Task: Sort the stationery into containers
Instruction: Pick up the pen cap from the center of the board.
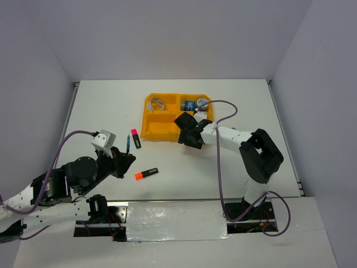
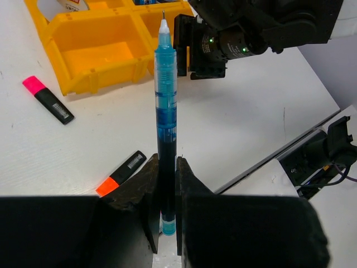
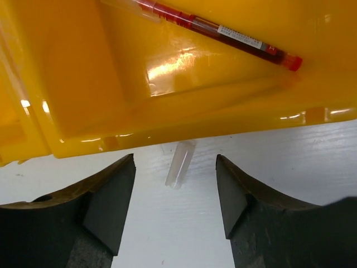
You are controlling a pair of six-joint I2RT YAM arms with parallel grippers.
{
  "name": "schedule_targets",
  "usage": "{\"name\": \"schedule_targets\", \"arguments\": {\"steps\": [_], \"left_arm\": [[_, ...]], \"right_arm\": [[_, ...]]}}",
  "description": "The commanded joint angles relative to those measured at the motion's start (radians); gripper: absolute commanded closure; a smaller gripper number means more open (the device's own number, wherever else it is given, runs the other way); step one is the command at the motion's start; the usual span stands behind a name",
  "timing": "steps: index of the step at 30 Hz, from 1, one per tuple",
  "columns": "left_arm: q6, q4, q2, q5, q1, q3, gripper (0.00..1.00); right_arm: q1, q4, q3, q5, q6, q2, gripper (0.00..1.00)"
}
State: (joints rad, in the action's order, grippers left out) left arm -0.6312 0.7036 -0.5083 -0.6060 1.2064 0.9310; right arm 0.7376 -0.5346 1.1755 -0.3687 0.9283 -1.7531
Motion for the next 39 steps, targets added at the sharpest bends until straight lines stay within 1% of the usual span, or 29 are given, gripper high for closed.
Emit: {"name": "schedule_targets", "arguments": {"steps": [1,7,11,13,15,21,22,24,27,29,30,32,37,39], "left_arm": [[0.011,-0.02,-0.009,0.002,-0.002,0.002,1.0],[0.013,-0.015,-0.021,0.0,-0.002,0.006,1.0],[0.021,-0.019,-0.009,0.009,-0.002,0.005,1.0],[0.024,-0.016,-0.006,0.009,-0.002,0.008,1.0],[0.022,-0.01,0.001,0.002,-0.001,0.009,1.0],[0.022,-0.015,0.021,-0.003,-0.001,0.006,1.0],[0.021,-0.013,0.019,-0.005,-0.002,0.006,1.0],[0.016,-0.01,0.011,-0.008,-0.002,0.005,1.0],[0.011,-0.003,-0.002,-0.014,-0.002,0.006,1.0],[0.007,0.007,-0.013,-0.02,-0.001,0.006,1.0],[0.002,0.008,-0.015,-0.026,-0.001,0.005,1.0],[-0.001,0.01,-0.021,-0.029,-0.001,0.002,1.0],[0.005,-0.025,-0.032,-0.018,-0.001,-0.006,1.0],[0.011,-0.047,-0.03,-0.009,-0.002,-0.011,1.0]], "right_arm": [[0.016,0.028,-0.002,-0.015,0.037,-0.042,0.34],[0.032,0.022,-0.016,-0.033,0.061,-0.068,0.41],[0.048,0.03,-0.036,-0.032,0.075,-0.082,0.55],[0.059,0.041,-0.043,-0.015,0.075,-0.088,0.56],[0.06,0.041,-0.047,-0.001,0.073,-0.106,0.62],[0.071,0.041,-0.068,0.005,0.058,-0.114,0.65],[0.071,0.047,-0.076,0.007,0.055,-0.109,0.7],[0.071,0.064,-0.102,0.016,0.046,-0.099,0.77],[0.071,0.093,-0.128,0.033,0.009,-0.074,0.83],[0.071,0.139,-0.164,0.068,-0.008,-0.042,0.97],[0.071,0.181,-0.177,0.082,-0.029,-0.008,1.0],[0.081,0.214,-0.215,0.103,-0.057,0.035,1.0],[0.131,0.303,-0.284,0.114,-0.19,0.234,1.0],[0.141,0.365,-0.333,0.16,-0.252,0.32,1.0]]}}
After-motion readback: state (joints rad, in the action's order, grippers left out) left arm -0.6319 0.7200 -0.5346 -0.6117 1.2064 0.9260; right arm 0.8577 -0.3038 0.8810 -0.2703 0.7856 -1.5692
